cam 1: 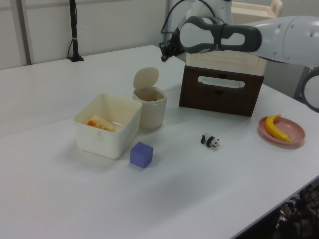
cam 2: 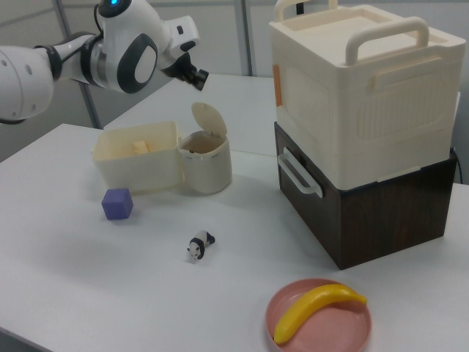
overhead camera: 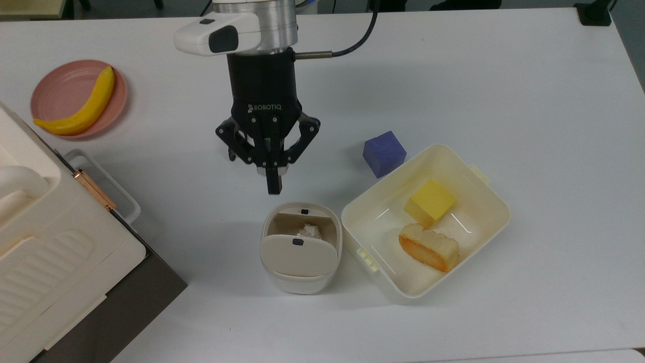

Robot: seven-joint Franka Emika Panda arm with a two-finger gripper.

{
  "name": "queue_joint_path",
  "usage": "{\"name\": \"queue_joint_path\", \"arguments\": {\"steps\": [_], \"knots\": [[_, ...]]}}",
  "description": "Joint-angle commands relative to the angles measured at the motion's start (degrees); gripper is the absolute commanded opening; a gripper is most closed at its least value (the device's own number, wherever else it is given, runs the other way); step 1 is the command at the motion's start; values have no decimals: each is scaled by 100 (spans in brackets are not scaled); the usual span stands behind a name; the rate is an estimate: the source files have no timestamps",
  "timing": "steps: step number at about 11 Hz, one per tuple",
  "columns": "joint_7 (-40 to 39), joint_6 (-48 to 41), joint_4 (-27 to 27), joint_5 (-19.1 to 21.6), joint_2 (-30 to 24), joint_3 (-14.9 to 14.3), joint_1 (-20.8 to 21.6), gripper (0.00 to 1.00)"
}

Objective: Close the trash can
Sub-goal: 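Move the gripper over the trash can behind its open lid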

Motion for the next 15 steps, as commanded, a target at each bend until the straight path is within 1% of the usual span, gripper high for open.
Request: {"name": "queue_joint_path", "arguments": {"steps": [1, 3, 5, 6, 7, 8, 11, 12, 15], "knots": [[520, 1008, 825, -35, 786, -15, 97, 0], [792, 1115, 1045, -491, 1103, -23, 210, 0], [1161, 1334, 1422, -939, 1699, -85, 343, 0], [1320, 1335, 1407, -1168, 1780, -146, 387, 0], [1373, 1300, 1311, -1239, 1764, -146, 413, 0], [1374, 1283, 1162, -1205, 1677, -146, 466, 0], [1348, 932, 381, -1187, 1028, -146, 449, 0], [1322, 887, 39, -1187, 799, -146, 449, 0], [1313, 826, -639, -1187, 516, -146, 449, 0]]}}
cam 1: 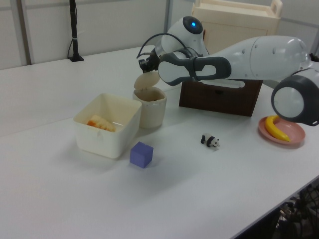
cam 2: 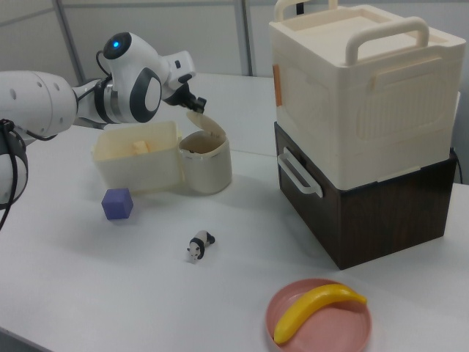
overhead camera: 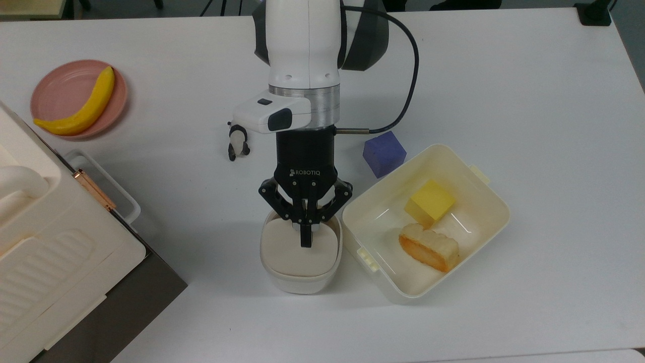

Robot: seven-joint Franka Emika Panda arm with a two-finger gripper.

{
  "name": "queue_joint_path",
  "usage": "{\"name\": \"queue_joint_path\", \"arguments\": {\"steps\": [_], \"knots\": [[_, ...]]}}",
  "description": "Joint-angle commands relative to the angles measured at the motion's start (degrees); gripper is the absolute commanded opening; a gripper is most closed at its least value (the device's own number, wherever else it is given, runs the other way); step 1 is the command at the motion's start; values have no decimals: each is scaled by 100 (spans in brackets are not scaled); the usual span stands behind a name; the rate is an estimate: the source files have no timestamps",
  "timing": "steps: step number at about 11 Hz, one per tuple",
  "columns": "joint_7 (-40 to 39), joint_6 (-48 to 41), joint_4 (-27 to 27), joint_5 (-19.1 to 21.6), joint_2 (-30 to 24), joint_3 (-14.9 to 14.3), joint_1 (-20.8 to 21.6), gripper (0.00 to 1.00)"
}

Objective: Close the trash can
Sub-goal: 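Push the open lid down onto the trash can with the gripper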

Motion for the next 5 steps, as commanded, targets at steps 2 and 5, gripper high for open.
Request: {"name": "queue_joint_path", "arguments": {"steps": [2, 5], "knots": [[99, -178, -1251, -95, -643, -129, 117, 0], [99, -248, -1375, -139, -460, -129, 126, 0]]}}
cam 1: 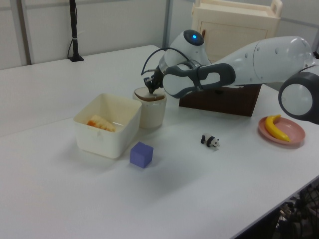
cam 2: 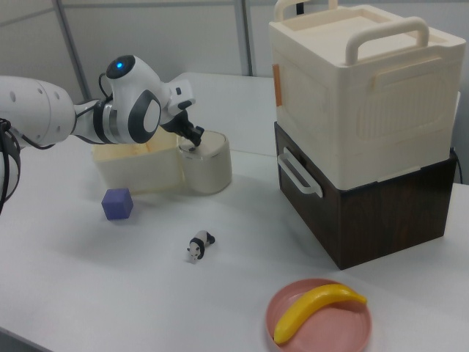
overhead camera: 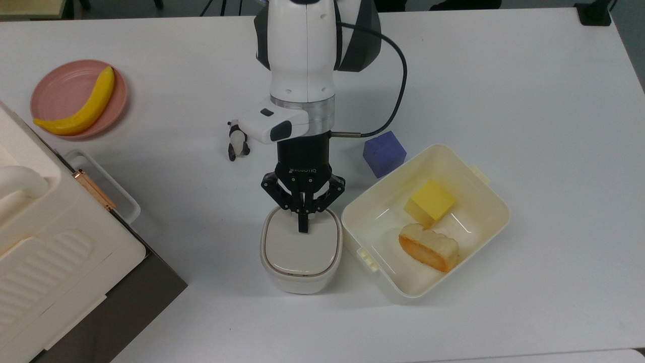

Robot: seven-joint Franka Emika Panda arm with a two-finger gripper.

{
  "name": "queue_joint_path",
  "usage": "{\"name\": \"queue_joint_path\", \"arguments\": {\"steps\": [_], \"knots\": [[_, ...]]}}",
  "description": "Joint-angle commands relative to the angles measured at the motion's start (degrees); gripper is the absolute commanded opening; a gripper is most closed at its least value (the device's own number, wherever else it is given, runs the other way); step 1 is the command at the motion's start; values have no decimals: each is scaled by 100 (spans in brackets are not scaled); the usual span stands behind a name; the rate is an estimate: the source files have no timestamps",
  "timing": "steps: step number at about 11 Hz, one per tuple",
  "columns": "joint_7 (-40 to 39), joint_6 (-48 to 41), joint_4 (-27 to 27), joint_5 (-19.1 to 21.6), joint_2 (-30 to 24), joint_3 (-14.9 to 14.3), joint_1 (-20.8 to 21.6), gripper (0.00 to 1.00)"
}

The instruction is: Close the trash can

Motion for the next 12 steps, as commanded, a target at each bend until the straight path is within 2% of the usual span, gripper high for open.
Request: {"name": "queue_joint_path", "arguments": {"steps": [1, 3, 4, 6, 7, 8, 9, 10, 12], "knots": [[99, -205, -461, -140, -152, -122, 125, 0], [81, -223, -506, -140, -204, -122, 133, 0], [99, -249, -515, -105, -404, -113, 125, 0], [81, -1490, -498, -35, -1089, -104, 98, 0], [73, -2141, -515, -8, -1379, -69, 107, 5], [73, -2853, -515, 1, -1643, -52, 107, 26], [73, -3547, -515, 18, -1915, -51, 107, 68], [55, -4259, -524, 44, -2153, -43, 133, 100], [-512, -5168, -663, 97, -2567, -43, 160, 100]]}}
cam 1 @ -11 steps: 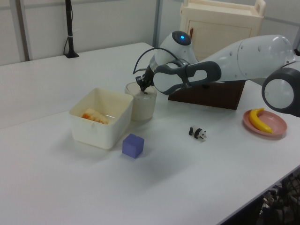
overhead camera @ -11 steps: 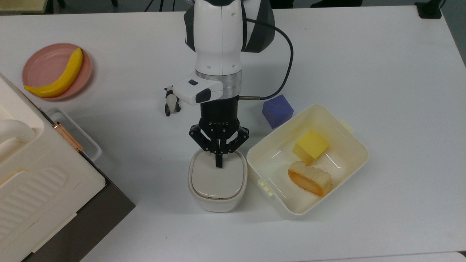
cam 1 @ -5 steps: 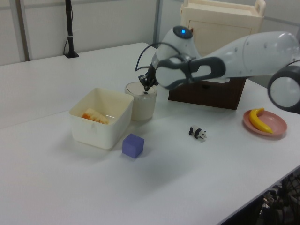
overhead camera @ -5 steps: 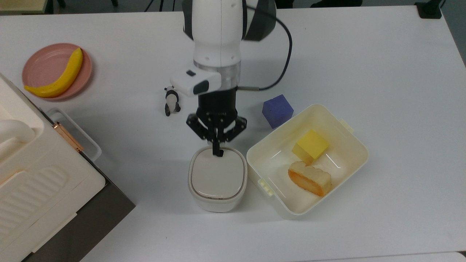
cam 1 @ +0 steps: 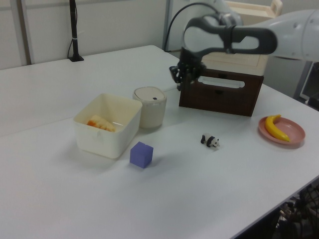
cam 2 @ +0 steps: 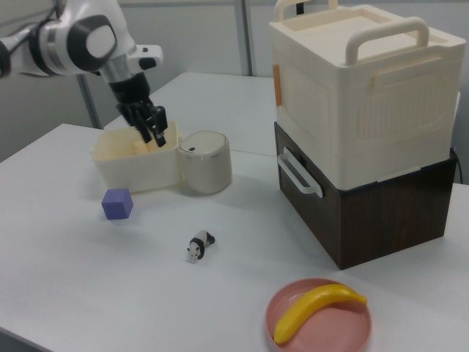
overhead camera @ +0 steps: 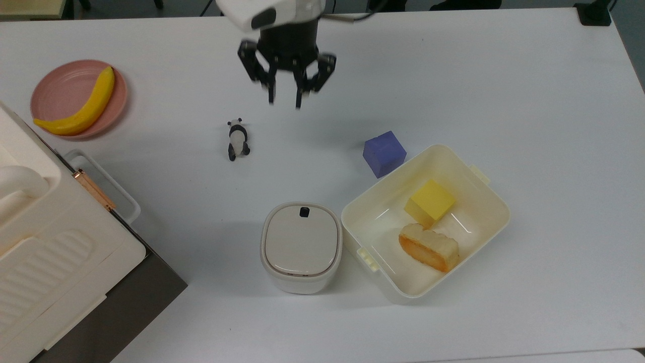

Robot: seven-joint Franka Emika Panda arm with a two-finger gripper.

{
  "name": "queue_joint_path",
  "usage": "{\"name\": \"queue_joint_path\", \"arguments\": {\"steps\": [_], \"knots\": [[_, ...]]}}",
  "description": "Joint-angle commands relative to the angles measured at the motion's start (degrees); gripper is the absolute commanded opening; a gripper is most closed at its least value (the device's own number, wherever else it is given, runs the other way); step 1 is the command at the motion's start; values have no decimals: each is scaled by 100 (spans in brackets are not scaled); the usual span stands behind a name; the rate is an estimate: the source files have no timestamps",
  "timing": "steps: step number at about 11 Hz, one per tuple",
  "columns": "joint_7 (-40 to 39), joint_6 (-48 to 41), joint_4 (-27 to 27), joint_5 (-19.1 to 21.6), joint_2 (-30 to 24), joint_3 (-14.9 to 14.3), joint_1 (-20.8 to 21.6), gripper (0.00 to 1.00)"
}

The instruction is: Close the trash can

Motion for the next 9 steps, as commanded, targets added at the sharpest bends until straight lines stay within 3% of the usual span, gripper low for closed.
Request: {"name": "queue_joint_path", "arguments": {"steps": [1, 2, 9], "knots": [[-935, -739, -587, 397, -719, -53, 73, 100], [-1252, -792, -693, 678, -825, -96, 55, 100], [-1229, -1179, -676, 742, -879, -141, -42, 100]]}}
